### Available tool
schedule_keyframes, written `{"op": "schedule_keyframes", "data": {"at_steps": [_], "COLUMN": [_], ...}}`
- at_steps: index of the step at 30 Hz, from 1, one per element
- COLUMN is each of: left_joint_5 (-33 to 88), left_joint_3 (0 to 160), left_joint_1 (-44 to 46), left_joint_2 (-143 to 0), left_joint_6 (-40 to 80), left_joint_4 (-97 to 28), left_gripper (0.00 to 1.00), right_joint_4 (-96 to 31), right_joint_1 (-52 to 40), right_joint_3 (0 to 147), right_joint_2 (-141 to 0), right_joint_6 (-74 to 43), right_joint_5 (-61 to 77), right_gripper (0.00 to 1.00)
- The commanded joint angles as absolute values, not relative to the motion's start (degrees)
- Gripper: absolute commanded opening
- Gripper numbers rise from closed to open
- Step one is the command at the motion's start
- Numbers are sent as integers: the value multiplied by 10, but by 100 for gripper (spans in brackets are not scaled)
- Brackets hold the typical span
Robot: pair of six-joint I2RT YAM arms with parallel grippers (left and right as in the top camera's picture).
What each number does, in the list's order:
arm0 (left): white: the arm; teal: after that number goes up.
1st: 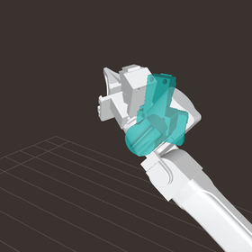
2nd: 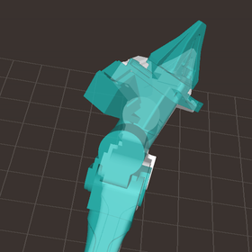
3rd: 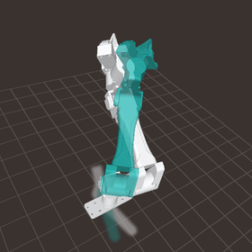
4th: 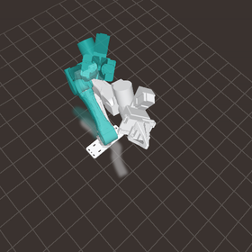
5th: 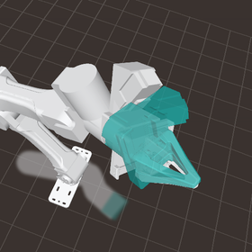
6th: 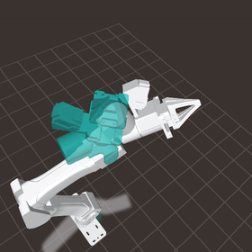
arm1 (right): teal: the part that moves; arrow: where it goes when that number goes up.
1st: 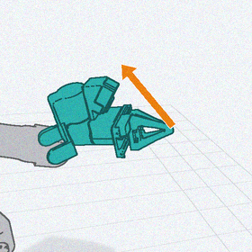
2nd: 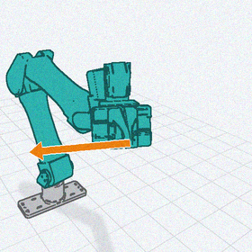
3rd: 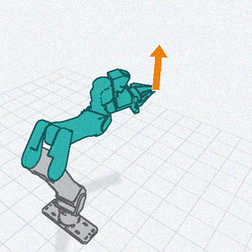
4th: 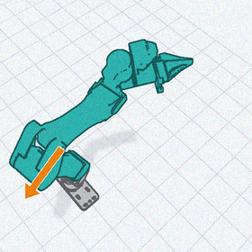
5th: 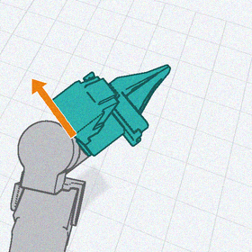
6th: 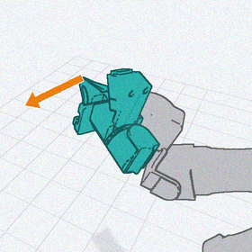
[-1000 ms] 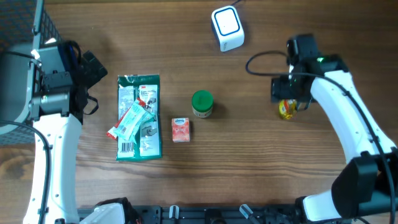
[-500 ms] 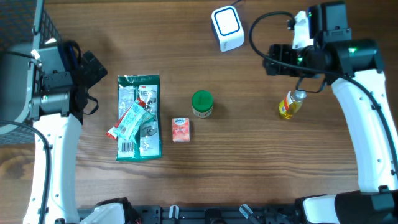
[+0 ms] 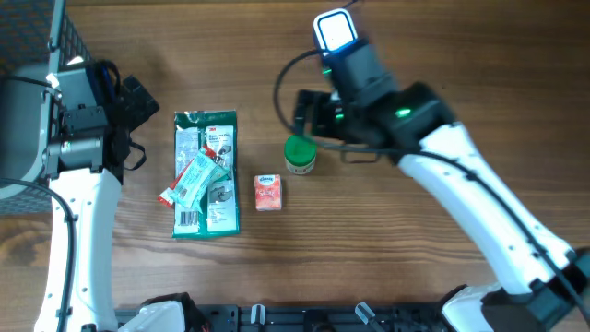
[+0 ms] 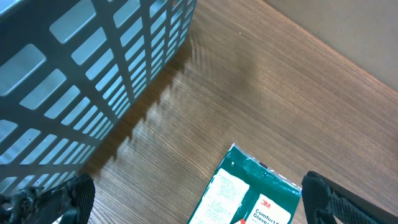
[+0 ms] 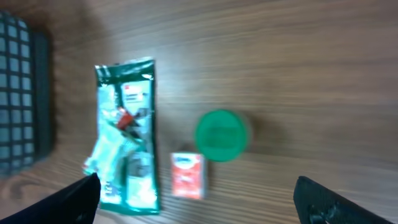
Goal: Scan the item barcode
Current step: 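Release the Vim bottle and move the right gripper toward the green-lidded jar, then lower the right gripper over the green-lidded jar and close on it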
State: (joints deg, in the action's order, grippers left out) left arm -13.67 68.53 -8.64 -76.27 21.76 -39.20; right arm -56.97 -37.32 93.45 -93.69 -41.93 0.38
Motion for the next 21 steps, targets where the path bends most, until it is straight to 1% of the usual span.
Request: {"op": "schedule_keyframes", "data": {"at_steps": [1, 11, 21], "left_joint_5": [-140, -140, -140], "left_joint_3": [687, 687, 687], "left_joint_1": [-89, -89, -89], "left_joint_2": [-762, -762, -762], "left_joint_6": [213, 213, 213], "left_joint_4": [-390, -390, -390], "left_gripper": [100, 100, 100], "right_joint_4": [-542, -539, -549], "right_joint_1": [-410, -420, -420], "right_joint_3": [929, 929, 928], "right_joint_2": [-988, -1101, -1147], "right_joint_6": [-532, -620, -679], "right_joint_5": [-32, -57, -80], "right_gripper": [100, 100, 99]}}
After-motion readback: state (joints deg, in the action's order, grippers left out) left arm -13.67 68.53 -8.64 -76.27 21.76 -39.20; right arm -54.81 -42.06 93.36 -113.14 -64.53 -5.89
